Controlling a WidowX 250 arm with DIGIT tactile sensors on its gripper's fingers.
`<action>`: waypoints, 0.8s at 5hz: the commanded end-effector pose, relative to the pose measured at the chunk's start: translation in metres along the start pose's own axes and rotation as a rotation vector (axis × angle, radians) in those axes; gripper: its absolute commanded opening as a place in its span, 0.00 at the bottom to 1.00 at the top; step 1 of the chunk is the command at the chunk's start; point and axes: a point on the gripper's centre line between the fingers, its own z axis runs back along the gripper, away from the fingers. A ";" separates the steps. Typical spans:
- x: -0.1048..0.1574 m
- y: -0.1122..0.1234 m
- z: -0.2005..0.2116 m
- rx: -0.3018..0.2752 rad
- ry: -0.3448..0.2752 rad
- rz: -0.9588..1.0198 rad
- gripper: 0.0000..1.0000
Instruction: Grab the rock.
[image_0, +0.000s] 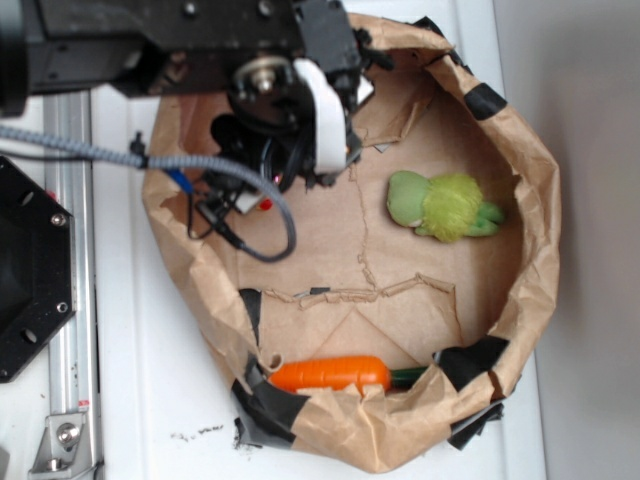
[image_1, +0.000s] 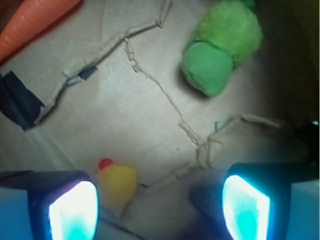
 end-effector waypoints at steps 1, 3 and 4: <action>0.005 0.012 -0.010 0.123 0.069 -0.118 1.00; 0.006 0.022 -0.024 0.204 0.089 -0.155 1.00; 0.009 0.021 -0.046 0.203 0.090 -0.206 1.00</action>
